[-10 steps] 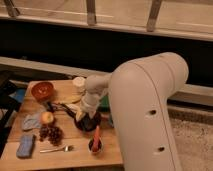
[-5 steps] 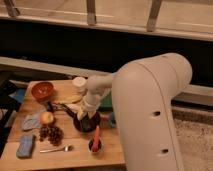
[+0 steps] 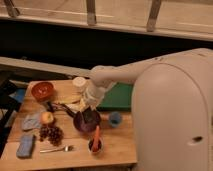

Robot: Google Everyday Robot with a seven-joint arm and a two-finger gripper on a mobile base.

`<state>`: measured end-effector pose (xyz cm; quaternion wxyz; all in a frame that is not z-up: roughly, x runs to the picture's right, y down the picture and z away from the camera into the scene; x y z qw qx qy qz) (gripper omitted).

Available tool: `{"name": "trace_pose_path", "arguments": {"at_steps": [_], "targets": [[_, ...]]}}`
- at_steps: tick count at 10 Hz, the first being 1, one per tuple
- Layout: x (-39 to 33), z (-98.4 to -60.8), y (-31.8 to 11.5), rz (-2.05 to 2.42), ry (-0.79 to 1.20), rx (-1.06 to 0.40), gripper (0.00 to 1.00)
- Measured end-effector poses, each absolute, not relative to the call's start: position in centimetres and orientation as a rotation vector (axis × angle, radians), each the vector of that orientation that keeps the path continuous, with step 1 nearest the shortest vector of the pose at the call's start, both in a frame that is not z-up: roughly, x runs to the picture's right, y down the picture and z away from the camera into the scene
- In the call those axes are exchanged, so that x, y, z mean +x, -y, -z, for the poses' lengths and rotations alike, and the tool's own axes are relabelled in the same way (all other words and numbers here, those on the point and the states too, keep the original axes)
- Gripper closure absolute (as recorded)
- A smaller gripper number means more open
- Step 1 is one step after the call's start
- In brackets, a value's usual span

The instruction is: Wipe table surface with eraser

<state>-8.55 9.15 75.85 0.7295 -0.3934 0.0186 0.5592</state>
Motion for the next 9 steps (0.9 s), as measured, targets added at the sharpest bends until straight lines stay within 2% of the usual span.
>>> {"name": "trace_pose_path", "arguments": {"at_steps": [2, 5, 9], "targets": [[-6.4, -73.3, -7.8, -1.225, -0.036, -0.813, 1.00], [-1.8, -71.9, -8.6, -1.250, -0.108, -0.747, 1.00], [6.0, -72.5, -11.8, -1.358, -0.273, -0.716, 1.00]]}}
